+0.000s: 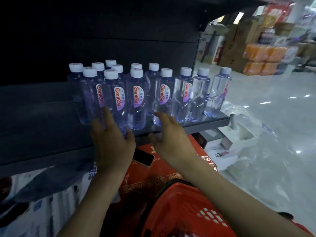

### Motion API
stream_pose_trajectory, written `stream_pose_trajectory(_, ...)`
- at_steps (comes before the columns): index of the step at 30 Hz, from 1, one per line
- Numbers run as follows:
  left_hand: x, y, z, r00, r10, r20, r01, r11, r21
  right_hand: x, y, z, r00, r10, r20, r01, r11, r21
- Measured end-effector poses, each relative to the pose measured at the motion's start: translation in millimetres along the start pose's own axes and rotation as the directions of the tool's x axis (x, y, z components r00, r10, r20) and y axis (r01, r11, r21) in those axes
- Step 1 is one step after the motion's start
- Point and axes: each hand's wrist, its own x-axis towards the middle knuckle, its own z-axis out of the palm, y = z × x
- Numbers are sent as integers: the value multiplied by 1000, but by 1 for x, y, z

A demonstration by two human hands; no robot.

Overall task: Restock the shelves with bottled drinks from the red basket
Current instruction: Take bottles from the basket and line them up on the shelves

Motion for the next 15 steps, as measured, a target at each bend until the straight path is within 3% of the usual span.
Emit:
stream_pose_trajectory(5, -59, 37, 5, 950, 257, 175, -279, 953, 115, -55, 31, -40, 999, 35, -24, -38, 985, -169)
stream_pose_trajectory(9, -123, 52, 31, 808, 411, 422, -467, 883, 36, -111, 72, -51, 991, 127, -33, -131, 965, -229)
stream_pose_trajectory(12, -176, 46, 55, 683, 332, 650, -486, 872, 66, -154, 111, -45, 963, 262, 56, -238, 932, -273)
stream_pose_trajectory(15, -219, 30, 83, 451, 179, 874, -552, 826, 116, -191, 151, -33, 903, 395, 169, -350, 904, -245)
